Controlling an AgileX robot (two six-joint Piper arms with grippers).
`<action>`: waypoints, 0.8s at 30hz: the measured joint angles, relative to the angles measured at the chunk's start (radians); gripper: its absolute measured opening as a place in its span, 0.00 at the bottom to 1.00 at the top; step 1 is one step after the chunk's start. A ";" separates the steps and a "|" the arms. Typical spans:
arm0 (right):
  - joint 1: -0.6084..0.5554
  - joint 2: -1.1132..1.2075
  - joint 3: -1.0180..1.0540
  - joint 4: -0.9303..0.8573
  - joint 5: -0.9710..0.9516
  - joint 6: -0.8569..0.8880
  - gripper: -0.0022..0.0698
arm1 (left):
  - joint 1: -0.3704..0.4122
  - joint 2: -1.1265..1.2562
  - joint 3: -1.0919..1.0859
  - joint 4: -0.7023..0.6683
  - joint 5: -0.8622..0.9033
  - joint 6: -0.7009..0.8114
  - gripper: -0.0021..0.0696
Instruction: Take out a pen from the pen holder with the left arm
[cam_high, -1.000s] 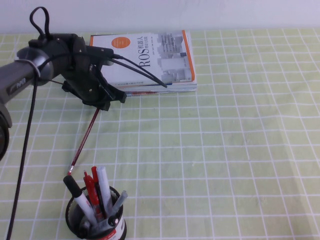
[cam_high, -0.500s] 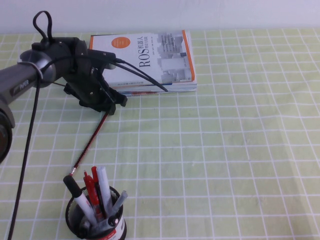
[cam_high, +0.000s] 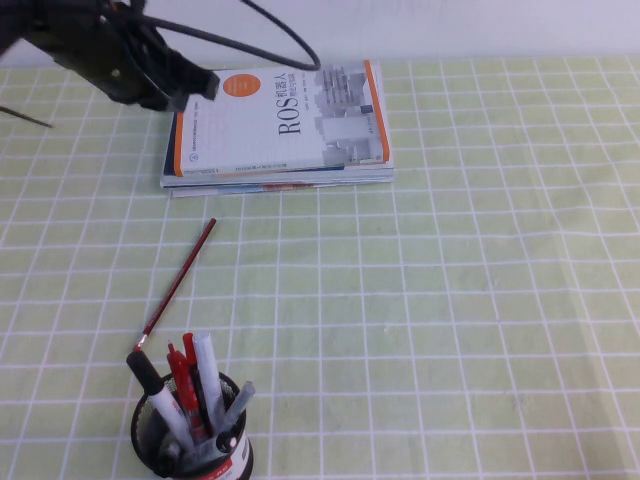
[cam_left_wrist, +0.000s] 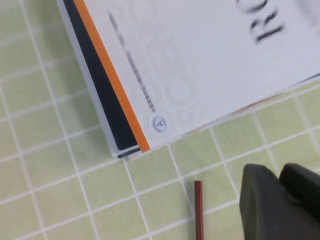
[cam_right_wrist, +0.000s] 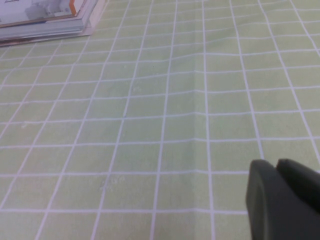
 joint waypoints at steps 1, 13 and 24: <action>0.000 0.000 0.000 0.000 0.000 0.000 0.01 | 0.000 -0.040 0.016 0.000 0.000 0.000 0.08; 0.000 0.000 0.000 0.000 0.000 0.000 0.01 | 0.000 -0.665 0.548 0.073 -0.099 -0.090 0.03; 0.000 0.000 0.000 0.000 0.000 0.000 0.01 | 0.000 -1.135 1.088 0.008 -0.372 -0.139 0.03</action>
